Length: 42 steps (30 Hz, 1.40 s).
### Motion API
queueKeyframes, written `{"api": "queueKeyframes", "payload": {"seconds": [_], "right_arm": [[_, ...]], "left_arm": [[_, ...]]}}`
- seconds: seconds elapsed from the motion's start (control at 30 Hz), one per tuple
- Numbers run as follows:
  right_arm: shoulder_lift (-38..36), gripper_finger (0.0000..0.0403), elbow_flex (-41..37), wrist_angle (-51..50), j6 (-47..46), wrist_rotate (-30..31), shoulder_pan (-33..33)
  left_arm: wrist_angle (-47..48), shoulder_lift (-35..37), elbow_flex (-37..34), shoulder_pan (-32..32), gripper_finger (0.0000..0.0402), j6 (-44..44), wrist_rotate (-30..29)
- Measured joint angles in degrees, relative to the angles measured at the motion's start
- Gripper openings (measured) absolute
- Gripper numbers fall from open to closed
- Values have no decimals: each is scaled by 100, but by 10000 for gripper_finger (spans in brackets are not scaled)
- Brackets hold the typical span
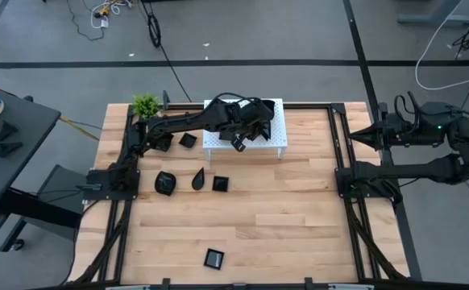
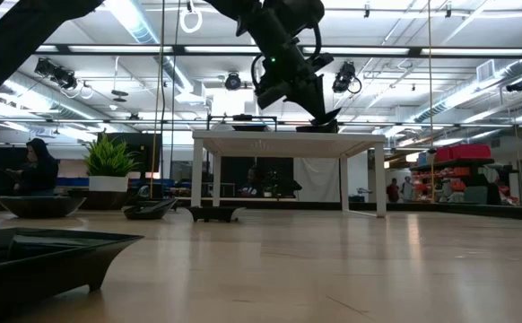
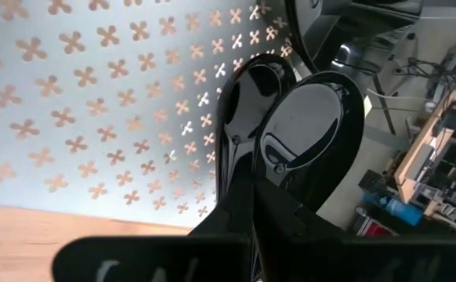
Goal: Pick & Place Mini shaped plates
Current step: Stack the drop-shaped plate on top of the drop-shaped plate on the shelf
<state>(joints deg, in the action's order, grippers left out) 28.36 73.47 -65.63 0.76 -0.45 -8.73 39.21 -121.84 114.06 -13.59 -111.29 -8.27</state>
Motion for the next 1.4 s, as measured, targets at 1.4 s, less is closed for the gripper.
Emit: {"api": "queueKeyframes", "payload": {"seconds": [1.4], "right_arm": [[0,20,0,0,-1,0,-2]], "left_arm": [[45,0,0,-8,21,444,-46]]}}
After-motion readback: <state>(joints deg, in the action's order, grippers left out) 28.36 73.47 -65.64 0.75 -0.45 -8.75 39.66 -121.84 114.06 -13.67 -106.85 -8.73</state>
